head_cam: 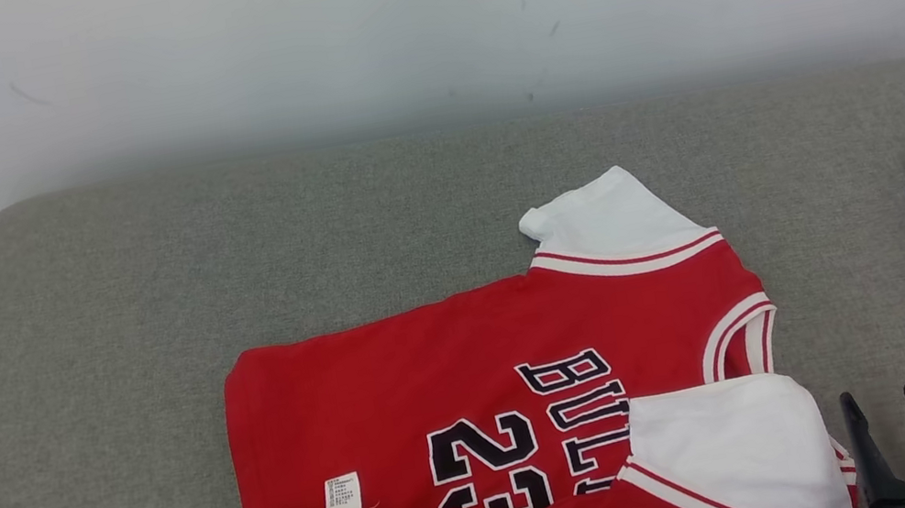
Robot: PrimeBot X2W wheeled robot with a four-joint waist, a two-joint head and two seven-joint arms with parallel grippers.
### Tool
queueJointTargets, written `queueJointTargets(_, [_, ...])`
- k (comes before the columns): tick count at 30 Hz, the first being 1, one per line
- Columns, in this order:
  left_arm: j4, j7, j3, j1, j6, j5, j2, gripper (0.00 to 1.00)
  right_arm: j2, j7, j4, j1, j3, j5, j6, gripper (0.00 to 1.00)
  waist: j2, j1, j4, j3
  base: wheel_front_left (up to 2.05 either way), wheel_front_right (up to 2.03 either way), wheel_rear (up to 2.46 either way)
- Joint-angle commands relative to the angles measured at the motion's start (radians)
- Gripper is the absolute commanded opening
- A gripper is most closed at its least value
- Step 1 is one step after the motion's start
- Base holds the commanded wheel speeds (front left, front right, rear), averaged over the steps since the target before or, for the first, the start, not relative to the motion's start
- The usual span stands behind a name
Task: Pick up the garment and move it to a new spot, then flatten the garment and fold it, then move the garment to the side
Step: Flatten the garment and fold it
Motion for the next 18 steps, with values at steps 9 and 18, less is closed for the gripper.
queueJointTargets(9, [-0.017, 0.000, -0.009, -0.089, -0.021, 0.034, 0.002, 1.00, 0.007, 0.000, -0.003, -0.091, 0.017, -0.029, -0.001, 1.00, 0.0001, 0.0000, 0.000, 0.049, 0.00, 0.00, 0.00])
queueJointTargets(18, [0.049, 0.000, 0.006, -0.270, -0.068, 0.072, 0.002, 1.00, 0.020, 0.000, 0.000, -0.207, 0.065, -0.031, -0.001, 1.00, 0.0001, 0.0000, -0.006, 0.145, 0.00, 0.00, 0.00])
